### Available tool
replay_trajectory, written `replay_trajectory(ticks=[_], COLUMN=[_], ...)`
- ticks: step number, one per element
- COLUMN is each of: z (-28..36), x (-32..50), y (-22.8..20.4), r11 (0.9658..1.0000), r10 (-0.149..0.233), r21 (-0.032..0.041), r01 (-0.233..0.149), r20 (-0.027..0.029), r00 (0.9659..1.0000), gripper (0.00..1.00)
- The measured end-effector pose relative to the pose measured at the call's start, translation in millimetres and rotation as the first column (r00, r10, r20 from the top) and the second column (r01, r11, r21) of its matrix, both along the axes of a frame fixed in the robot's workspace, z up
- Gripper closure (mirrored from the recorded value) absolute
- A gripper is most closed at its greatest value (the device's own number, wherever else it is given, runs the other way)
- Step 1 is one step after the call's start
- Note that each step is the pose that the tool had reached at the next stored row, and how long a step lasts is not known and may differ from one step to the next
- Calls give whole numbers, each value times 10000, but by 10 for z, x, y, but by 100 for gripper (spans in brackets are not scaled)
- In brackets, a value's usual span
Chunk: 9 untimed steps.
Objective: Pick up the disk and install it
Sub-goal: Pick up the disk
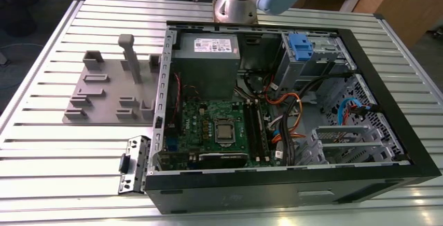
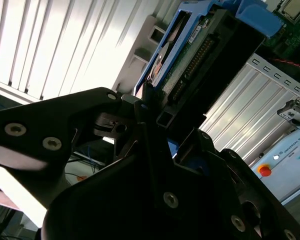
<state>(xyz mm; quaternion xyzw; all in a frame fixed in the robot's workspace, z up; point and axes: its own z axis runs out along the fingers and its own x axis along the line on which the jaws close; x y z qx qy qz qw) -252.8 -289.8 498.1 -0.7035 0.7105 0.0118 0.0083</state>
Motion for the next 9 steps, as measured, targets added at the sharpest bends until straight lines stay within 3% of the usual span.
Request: replay_trajectory(ticks=[9], z=[0], x=[184], y=[-9], r11=[10000], r10=[0], r21=[0], r01=[0], r20=[-12], r00=[10000], gripper=[64])
